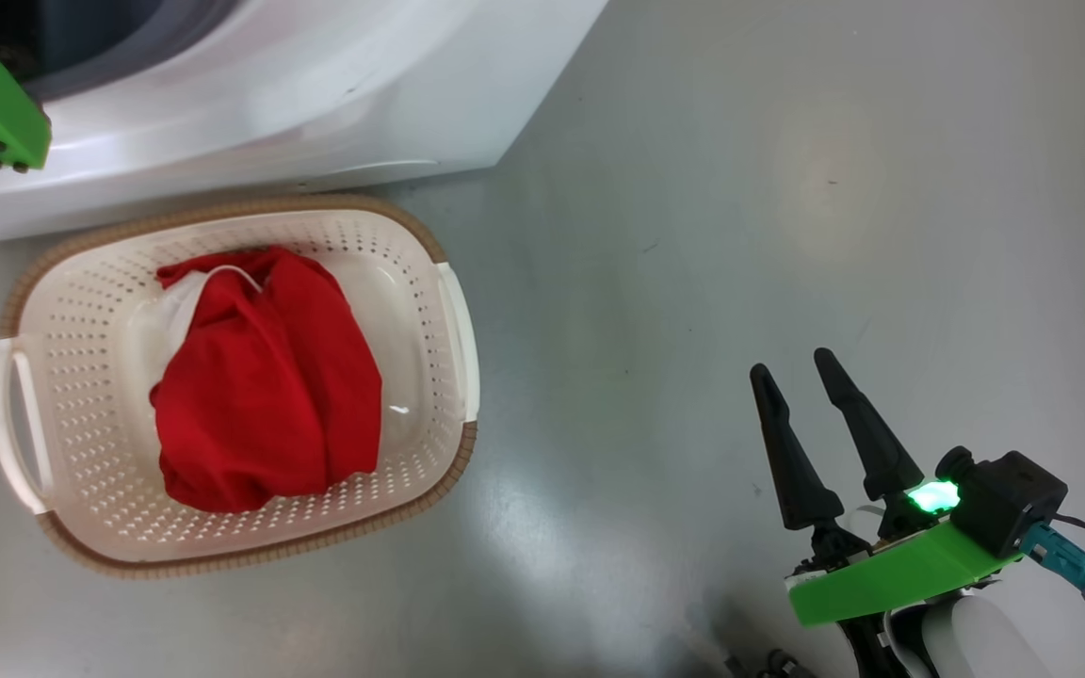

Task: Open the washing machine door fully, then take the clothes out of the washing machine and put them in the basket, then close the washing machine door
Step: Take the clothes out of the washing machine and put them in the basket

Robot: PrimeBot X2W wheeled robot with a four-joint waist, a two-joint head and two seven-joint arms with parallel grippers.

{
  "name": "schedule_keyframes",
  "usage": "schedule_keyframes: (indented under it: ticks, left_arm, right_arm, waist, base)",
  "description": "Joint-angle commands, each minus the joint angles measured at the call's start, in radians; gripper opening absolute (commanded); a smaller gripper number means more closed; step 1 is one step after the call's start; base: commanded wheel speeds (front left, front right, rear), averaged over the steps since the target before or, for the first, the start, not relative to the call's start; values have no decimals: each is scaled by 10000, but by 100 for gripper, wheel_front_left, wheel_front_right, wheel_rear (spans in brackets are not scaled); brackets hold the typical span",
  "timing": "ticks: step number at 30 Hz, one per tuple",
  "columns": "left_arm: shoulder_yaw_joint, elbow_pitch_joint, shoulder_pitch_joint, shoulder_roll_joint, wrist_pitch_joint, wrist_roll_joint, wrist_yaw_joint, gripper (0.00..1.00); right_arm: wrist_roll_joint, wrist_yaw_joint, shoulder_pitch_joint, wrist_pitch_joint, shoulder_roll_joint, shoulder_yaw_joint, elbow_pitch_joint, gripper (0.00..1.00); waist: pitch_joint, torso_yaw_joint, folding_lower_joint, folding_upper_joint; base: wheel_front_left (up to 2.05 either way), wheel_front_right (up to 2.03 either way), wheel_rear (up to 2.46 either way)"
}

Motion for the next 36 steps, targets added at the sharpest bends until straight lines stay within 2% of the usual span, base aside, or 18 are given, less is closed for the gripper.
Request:
schedule_keyframes:
  ticks: [1,3,4,5,7,13,21,31,36]
  left_arm:
    - [76,-63,-279,563,-80,-141,-54,100]
    - [-138,-44,-360,626,-80,-327,-54,98]
    - [-225,-42,-400,662,-80,-396,-54,80]
    - [-291,-46,-433,692,-80,-464,-54,39]
    - [-327,-85,-488,737,-80,-557,-54,0]
    - [121,-459,-447,674,-80,-523,-54,0]
    - [2127,-1394,634,296,-80,371,-54,0]
    - [4893,-3202,2811,-788,-80,1815,-54,0]
    - [5953,-4136,3981,-1342,-80,2478,-54,0]
  right_arm:
    - [83,48,21,-65,-68,244,-233,100]
    - [91,48,13,-65,-68,222,-243,100]
    - [93,48,4,-65,-68,208,-252,100]
    - [91,48,-6,-65,-68,196,-261,100]
    - [87,48,-20,-65,-68,163,-283,100]
    - [27,48,-90,-65,-68,60,-290,100]
    - [-155,48,-136,-65,-68,-189,-256,100]
    - [-446,48,-41,-65,-68,-507,-94,100]
    - [-612,48,17,-65,-68,-588,-13,100]
  waist:
    - [61,-69,0,-1]
    - [77,-91,0,-1]
    - [80,-97,0,-1]
    - [77,-102,0,-1]
    - [68,-94,0,-1]
    - [-22,87,0,-1]
    - [-393,541,0,-1]
    - [-998,1254,0,-1]
    - [-1336,1547,0,-1]
  base:
    - [0,0,0]
    - [0,0,0]
    - [0,0,0]
    - [0,0,0]
    - [0,0,0]
    - [0,0,0]
    - [0,0,0]
    - [0,0,0]
    - [0,0,0]
